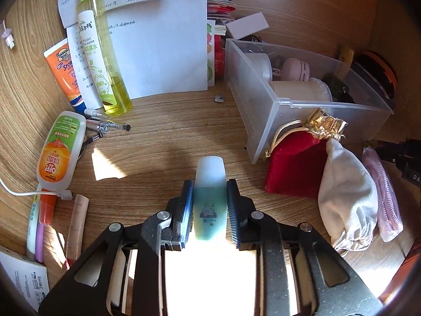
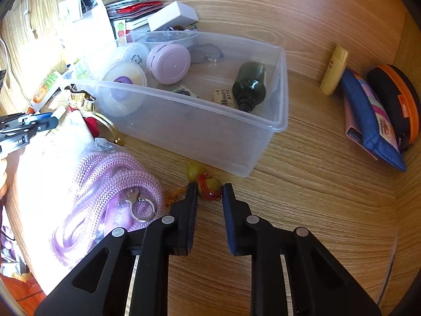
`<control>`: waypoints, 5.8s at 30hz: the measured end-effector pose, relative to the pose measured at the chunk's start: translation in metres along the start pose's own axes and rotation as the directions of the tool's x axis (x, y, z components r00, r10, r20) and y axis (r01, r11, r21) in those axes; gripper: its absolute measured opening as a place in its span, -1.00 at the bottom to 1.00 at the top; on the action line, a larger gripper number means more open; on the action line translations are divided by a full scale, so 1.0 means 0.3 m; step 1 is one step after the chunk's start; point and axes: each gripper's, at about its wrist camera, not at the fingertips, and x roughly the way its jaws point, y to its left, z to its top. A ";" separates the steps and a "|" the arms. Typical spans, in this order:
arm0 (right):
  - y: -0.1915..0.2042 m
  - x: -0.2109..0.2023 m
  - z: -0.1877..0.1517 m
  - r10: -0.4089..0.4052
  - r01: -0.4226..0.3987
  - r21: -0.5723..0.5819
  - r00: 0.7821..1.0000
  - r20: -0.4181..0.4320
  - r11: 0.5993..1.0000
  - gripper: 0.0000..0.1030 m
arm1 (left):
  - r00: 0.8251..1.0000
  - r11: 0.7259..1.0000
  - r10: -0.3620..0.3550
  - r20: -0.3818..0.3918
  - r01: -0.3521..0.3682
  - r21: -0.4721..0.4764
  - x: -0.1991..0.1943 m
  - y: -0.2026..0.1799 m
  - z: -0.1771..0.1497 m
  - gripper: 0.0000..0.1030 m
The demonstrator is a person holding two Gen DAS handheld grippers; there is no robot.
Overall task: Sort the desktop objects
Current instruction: 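Grasp the light blue tube with the left tool while the right tool grasps the yellow-red figurine, then carry the blue tube over the clear box while the right tool carries the figurine there, then open the left tool to drop the tube in the box while the right tool releases the figurine, then move the left tool to the white drawstring pouch while the right tool approaches the bagged pink rope, then grasp the white pouch with the left tool while the right tool grasps the pink rope bag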
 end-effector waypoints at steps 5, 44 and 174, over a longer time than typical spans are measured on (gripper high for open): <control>-0.009 -0.071 0.015 -0.013 0.012 0.020 0.998 0.064 1.000 -0.66 | 0.999 1.000 -0.015 0.039 0.014 0.009 -0.063 -0.032 0.012 -0.52; -0.007 -0.012 0.257 -0.035 0.038 -0.021 0.993 0.113 0.999 -0.67 | 0.983 0.989 -0.143 0.114 0.138 0.050 0.014 -0.220 0.319 -0.52; 0.027 -0.159 -0.147 0.063 -0.062 -0.037 0.998 0.017 0.997 -0.06 | 0.993 0.988 -0.120 -0.003 0.120 0.100 -0.045 -0.477 -0.011 -0.13</control>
